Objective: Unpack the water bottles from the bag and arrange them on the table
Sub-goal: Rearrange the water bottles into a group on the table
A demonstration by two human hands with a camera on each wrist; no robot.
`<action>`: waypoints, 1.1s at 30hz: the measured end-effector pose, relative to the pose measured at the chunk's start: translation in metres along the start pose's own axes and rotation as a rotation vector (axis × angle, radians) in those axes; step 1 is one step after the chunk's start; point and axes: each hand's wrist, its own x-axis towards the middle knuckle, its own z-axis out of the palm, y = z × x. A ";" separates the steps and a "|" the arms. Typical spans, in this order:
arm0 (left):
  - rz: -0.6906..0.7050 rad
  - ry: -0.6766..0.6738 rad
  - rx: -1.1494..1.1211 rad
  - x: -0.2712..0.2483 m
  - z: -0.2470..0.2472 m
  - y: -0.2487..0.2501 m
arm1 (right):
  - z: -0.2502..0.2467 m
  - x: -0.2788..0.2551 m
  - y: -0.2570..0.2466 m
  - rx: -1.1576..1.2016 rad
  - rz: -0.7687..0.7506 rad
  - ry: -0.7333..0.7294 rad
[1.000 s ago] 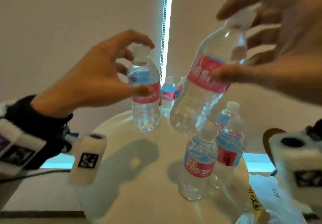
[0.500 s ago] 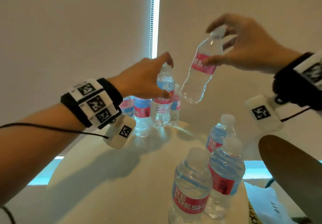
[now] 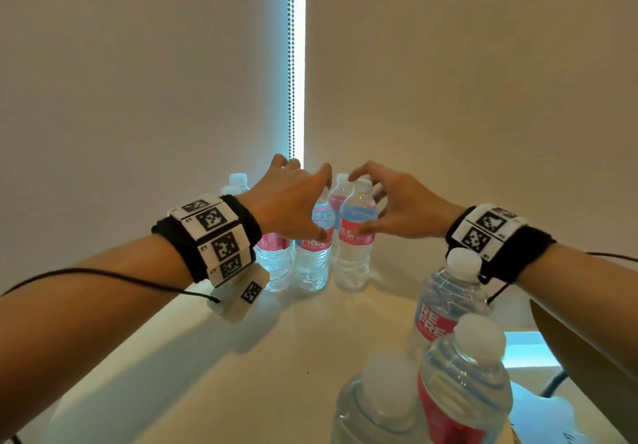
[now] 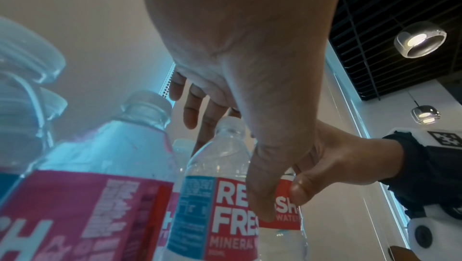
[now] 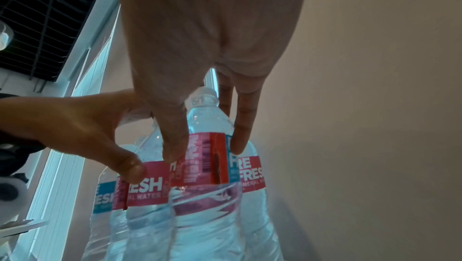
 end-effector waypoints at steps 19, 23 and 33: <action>-0.085 -0.073 -0.050 0.009 0.007 -0.005 | 0.021 0.010 0.010 0.011 0.003 -0.012; -0.081 -0.084 -0.057 0.007 0.008 -0.003 | 0.023 0.007 0.010 0.053 0.003 0.002; 0.009 0.186 -0.255 -0.021 -0.012 -0.010 | -0.012 -0.015 0.009 0.109 0.080 0.081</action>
